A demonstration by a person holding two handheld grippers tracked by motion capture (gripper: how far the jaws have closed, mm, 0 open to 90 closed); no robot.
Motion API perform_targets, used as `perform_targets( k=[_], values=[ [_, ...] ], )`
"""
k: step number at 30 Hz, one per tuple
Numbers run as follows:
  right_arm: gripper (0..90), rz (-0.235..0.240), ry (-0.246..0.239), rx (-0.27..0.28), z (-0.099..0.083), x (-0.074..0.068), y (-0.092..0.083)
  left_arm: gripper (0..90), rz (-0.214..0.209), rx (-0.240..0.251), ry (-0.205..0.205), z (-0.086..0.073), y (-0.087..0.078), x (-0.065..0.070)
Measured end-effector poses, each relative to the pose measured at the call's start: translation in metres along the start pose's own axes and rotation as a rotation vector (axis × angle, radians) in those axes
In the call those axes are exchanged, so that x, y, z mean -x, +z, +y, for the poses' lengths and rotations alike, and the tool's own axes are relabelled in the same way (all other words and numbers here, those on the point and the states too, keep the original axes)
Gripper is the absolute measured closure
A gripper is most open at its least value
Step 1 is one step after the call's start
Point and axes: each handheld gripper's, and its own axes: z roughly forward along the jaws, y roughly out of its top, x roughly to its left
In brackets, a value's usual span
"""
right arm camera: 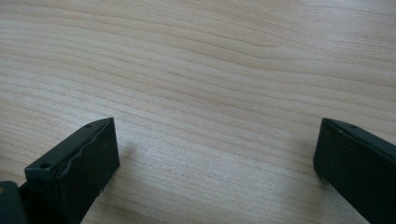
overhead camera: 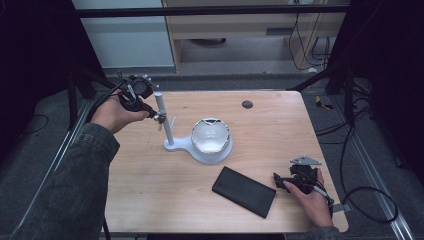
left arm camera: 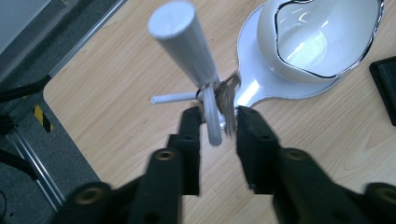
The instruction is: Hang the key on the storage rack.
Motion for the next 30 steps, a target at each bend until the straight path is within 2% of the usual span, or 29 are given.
perform_targets(
  k=[3, 5, 12, 15, 23, 30],
  values=[
    [0.5, 0.0, 0.0, 0.0, 0.0, 0.0, 0.0, 69.0, 0.029, 0.023, -0.015, -0.001, -0.003, 0.0],
    [0.5, 0.0, 0.0, 0.0, 0.0, 0.0, 0.0, 62.2, 0.044, 0.048, -0.027, -0.002, -0.007, 0.0],
    [0.5, 0.001, -0.001, 0.0, 0.0, 0.0, 0.0, 59.0, 0.053, 0.078, -0.016, -0.007, -0.018, 0.002],
    [0.5, 0.0, -0.001, 0.0, 0.0, 0.0, 0.0, 57.7, 0.078, 0.11, -0.012, -0.01, -0.029, 0.005],
    [0.5, 0.0, 0.0, -0.002, 0.0, 0.0, 0.0, 57.8, 0.059, 0.179, 0.055, -0.015, -0.049, 0.032],
    [0.5, 0.0, -0.001, -0.002, 0.0, 0.0, 0.0, 55.9, 0.018, 0.214, 0.109, -0.02, -0.044, 0.061]
  ],
)
